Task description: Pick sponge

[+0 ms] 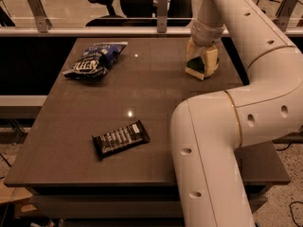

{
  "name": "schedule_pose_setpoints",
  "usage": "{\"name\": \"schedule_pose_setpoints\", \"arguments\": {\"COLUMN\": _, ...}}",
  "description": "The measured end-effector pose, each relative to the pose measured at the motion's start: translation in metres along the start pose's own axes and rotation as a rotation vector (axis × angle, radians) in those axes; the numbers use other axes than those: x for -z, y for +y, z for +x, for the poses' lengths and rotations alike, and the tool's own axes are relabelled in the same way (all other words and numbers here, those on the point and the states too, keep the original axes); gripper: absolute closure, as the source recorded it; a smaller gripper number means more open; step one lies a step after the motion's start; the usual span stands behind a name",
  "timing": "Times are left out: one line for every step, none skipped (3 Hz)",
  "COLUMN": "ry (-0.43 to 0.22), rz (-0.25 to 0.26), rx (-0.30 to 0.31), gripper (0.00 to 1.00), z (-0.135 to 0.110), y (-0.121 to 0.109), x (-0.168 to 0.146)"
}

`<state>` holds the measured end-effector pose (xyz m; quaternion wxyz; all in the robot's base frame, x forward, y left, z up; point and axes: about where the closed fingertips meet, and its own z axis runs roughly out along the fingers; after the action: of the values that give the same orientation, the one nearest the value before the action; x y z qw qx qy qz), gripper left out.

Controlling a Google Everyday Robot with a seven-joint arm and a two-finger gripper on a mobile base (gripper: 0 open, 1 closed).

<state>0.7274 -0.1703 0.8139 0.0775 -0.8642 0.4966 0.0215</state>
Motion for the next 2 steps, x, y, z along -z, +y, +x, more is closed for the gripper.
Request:
{"name": "schedule_pose_setpoints", "arguments": {"ry": 0.0, "rz": 0.0, "rx": -0.001, "gripper": 0.89, "z": 0.0, "y": 0.0003, "x": 0.0006}}
{"name": "schedule_pose_setpoints", "arguments": {"ry": 0.001, "rz": 0.0, "rx": -0.001, "gripper": 0.9, "z": -0.0002, "y": 0.0006, "x": 0.0014}}
